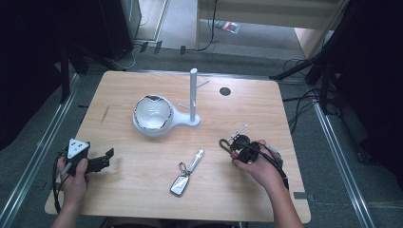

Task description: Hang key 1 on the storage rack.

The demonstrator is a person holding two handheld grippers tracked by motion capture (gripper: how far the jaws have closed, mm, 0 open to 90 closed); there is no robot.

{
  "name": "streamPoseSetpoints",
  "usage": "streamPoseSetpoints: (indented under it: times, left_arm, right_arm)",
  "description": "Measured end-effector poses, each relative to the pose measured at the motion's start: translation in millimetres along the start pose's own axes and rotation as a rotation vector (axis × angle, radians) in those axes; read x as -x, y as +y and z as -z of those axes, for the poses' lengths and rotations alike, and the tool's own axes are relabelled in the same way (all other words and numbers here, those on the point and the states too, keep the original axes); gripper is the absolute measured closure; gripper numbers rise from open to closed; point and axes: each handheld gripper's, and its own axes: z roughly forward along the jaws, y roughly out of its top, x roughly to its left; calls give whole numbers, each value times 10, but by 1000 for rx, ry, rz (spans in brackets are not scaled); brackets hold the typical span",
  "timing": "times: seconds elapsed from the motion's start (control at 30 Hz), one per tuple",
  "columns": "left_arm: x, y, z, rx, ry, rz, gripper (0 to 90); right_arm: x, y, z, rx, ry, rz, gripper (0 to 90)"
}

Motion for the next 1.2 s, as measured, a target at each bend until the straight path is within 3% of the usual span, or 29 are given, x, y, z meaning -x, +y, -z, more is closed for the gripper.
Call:
streamPoseSetpoints:
  times: [0.4, 0.63, 0.77, 0.97, 1.07, 1.2]
  left_arm:
    - [0, 0, 0, 0, -1, 0, 69]
    - [1, 0, -1, 0, -1, -1, 69]
    - [1, 1, 0, -2, -1, -2, 69]
    - [0, 1, 0, -2, -1, -2, 69]
    - [0, 1, 0, -2, -2, -3, 69]
    - [0, 2, 0, -1, -1, -3, 69]
  right_arm:
    - [50, 27, -21, 6, 14, -38, 544]
    - [127, -11, -31, 25, 82, -87, 585]
    - [132, -24, -23, 31, 81, -84, 673]
    - [93, -26, -11, 35, 69, -69, 700]
    - [90, -47, -1, 66, 87, -72, 705]
    - [88, -65, 33, 110, 66, -80, 707]
